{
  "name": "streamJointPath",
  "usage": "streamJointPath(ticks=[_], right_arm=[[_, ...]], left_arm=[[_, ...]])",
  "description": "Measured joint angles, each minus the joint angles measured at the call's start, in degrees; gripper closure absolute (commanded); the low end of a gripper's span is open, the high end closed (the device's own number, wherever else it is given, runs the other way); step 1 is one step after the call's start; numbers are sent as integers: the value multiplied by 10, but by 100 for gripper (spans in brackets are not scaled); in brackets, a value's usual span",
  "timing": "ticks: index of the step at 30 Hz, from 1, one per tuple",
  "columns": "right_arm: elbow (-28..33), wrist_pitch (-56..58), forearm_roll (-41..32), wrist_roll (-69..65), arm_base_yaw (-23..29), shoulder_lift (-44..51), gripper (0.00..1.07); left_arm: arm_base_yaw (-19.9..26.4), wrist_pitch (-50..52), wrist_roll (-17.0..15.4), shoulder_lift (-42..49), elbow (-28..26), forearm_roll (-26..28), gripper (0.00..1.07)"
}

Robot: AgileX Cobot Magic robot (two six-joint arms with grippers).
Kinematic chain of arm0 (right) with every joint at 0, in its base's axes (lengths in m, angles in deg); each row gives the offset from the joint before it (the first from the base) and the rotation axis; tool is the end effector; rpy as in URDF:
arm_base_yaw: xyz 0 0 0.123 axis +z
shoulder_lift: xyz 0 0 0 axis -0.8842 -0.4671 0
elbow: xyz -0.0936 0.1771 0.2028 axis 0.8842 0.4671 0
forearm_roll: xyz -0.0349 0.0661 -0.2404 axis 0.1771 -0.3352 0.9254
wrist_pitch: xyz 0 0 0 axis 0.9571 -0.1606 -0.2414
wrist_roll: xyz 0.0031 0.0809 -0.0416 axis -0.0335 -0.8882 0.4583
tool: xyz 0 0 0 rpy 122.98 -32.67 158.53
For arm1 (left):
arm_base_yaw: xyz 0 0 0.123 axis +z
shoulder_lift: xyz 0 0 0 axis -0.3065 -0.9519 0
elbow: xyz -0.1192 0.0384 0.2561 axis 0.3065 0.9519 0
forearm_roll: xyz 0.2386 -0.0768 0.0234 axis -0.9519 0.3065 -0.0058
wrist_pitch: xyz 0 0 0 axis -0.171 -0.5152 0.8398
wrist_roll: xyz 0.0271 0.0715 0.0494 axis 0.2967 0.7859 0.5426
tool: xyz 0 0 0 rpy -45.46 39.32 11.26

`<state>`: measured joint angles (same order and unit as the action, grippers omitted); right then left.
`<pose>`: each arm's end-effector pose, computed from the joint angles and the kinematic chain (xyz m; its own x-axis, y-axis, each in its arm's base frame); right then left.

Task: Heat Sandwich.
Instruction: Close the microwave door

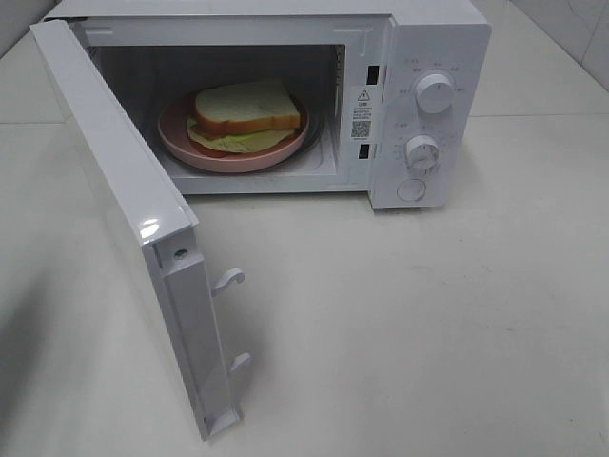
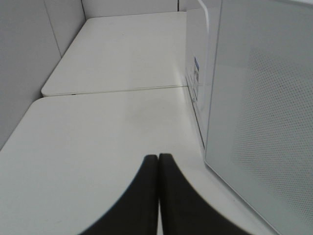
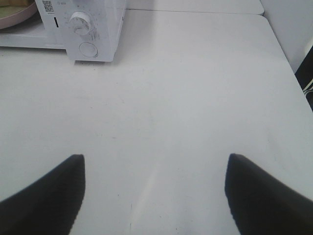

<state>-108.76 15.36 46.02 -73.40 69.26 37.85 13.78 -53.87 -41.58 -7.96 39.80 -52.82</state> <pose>-0.0048 -0.0096 0.2812 -0.4227 -0.0219 -0.9060 -0.0228 0.9996 -0.0136 0.1853 -0.0094 0.2021 -0.2386 0.0614 -0.9692 0.0414 0.9977 0.0530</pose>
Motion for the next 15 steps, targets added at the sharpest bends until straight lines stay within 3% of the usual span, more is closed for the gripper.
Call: streamJointPath(ticks=[15], right_arm=[[0, 0, 0, 0, 0, 0, 31]], left_arm=[[-74, 91, 0, -164, -54, 0, 106]])
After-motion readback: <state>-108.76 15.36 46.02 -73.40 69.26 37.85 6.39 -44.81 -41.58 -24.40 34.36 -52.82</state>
